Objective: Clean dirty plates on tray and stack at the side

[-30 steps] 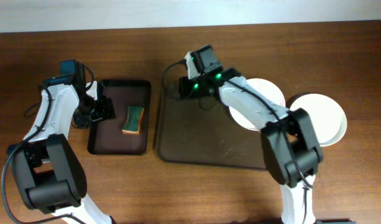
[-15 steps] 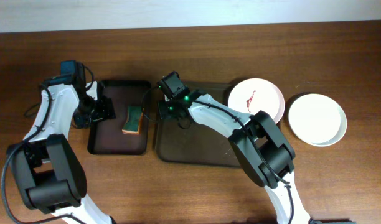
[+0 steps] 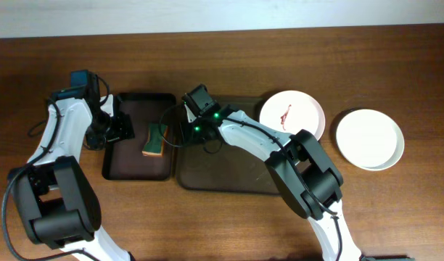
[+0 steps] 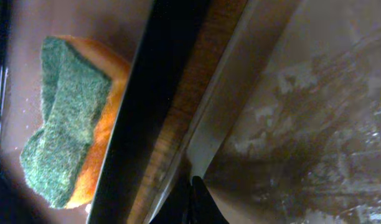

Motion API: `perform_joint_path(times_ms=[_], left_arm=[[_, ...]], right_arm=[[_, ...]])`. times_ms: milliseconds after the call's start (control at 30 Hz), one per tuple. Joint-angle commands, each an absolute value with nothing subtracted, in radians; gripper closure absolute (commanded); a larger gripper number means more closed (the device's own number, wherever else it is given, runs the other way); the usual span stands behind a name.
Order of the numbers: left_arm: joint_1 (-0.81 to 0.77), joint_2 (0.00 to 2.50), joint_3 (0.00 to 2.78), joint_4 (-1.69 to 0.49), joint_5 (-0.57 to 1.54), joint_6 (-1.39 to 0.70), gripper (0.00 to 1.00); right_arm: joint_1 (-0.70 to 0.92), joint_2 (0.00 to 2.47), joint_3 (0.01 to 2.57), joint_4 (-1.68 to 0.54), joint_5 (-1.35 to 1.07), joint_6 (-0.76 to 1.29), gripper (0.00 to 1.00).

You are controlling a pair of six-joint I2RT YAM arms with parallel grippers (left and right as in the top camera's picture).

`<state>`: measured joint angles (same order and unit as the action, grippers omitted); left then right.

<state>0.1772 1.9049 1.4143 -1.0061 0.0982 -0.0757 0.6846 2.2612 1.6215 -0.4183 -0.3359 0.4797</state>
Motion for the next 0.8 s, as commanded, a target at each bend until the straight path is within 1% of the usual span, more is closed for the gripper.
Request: perform_joint_path(times_ms=[0,67,200,400,467,767], left_arm=[[0.182,1.868,1.43,-1.004,0.109,-0.086,0.27],[0.182,1.868,1.43,-1.004,0.109,-0.086,0.27],[0.181,1.868,1.43,-1.003,0.109,-0.086,0.27],[0.182,1.868,1.43,-0.999,0.109,-0.086,0.27],[0.182,1.868,1.43,-0.997,0.109,-0.086,0.27],[0.181,1.868,1.43,-0.997,0.11,-0.086,0.27]], right_arm=[[0.727,2.283,1.626,-0.421,-0.386,0.487,0.96],[0.751,2.283,1.626,-0.451,-0.386,0.488,0.96],[0.779,2.283,1.626,-0.619,-0.386,0.488,0.96],[0.779,2.283,1.626,-0.77,-0.526,0.487,0.96],[0.779,2.283,1.626,-0.826,-0.527,0.487,0.96],[0.788,2.283,1.626,-0.967,-0.521,0.475,0.96]])
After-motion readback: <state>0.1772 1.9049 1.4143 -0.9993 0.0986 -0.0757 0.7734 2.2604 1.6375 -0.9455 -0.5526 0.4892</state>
